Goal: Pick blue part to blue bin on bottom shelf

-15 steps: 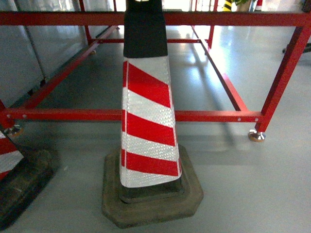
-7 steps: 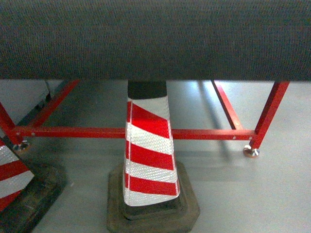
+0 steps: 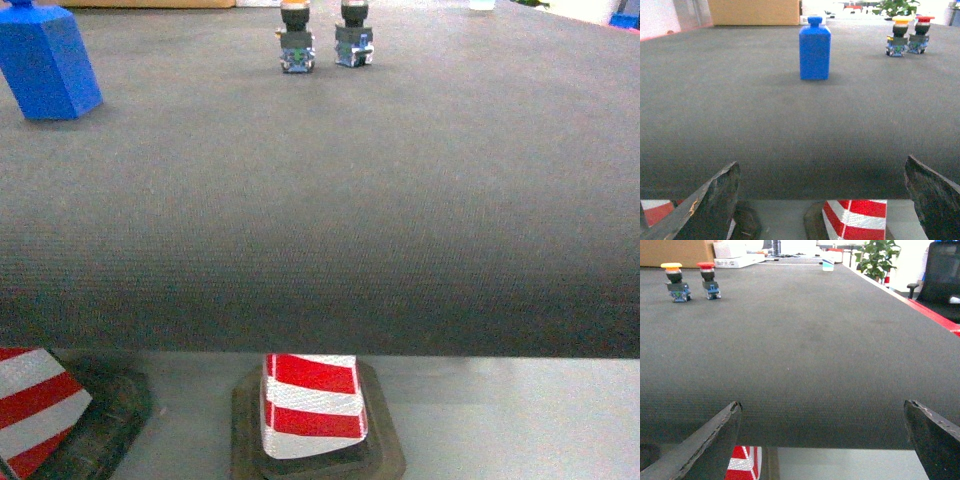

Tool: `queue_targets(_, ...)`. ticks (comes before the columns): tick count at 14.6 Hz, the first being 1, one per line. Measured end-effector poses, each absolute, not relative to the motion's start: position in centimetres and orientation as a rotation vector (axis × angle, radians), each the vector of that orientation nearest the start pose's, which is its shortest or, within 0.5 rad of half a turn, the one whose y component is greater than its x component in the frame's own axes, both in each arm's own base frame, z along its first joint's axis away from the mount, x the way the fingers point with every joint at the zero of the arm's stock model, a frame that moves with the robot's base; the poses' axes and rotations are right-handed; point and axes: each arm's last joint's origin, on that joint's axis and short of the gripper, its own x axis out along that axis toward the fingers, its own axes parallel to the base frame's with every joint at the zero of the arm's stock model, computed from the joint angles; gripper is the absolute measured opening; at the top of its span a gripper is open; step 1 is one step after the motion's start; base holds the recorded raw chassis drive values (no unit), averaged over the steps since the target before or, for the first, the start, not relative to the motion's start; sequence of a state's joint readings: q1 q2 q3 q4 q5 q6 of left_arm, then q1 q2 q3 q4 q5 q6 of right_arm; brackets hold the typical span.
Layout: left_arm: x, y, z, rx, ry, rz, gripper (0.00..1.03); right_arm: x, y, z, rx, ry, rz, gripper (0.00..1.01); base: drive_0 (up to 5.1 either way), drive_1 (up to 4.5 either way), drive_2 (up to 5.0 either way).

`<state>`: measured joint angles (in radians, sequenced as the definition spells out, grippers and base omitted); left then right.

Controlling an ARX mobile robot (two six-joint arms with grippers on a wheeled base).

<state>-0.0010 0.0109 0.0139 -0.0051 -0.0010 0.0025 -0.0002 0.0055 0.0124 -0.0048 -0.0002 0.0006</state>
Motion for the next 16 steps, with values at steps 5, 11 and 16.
queue_targets(5, 9.75, 0.0, 16.71, 0.002, 0.0, 0.002, 0.98, 9.73, 0.0, 16.7, 0.0, -0.004, 0.0, 0.98, 0.0, 0.0, 0.0)
queue_targets(11, 9.75, -0.01, 16.69, 0.001, 0.002, -0.001, 0.98, 9.73, 0.0, 16.68, 0.0, -0.001, 0.0, 0.98, 0.0, 0.0, 0.0)
queue_targets(16, 9.75, -0.01, 16.69, 0.001, 0.002, -0.001, 0.98, 9.73, 0.0, 16.68, 0.0, -0.002, 0.0, 0.98, 0.0, 0.0, 0.0)
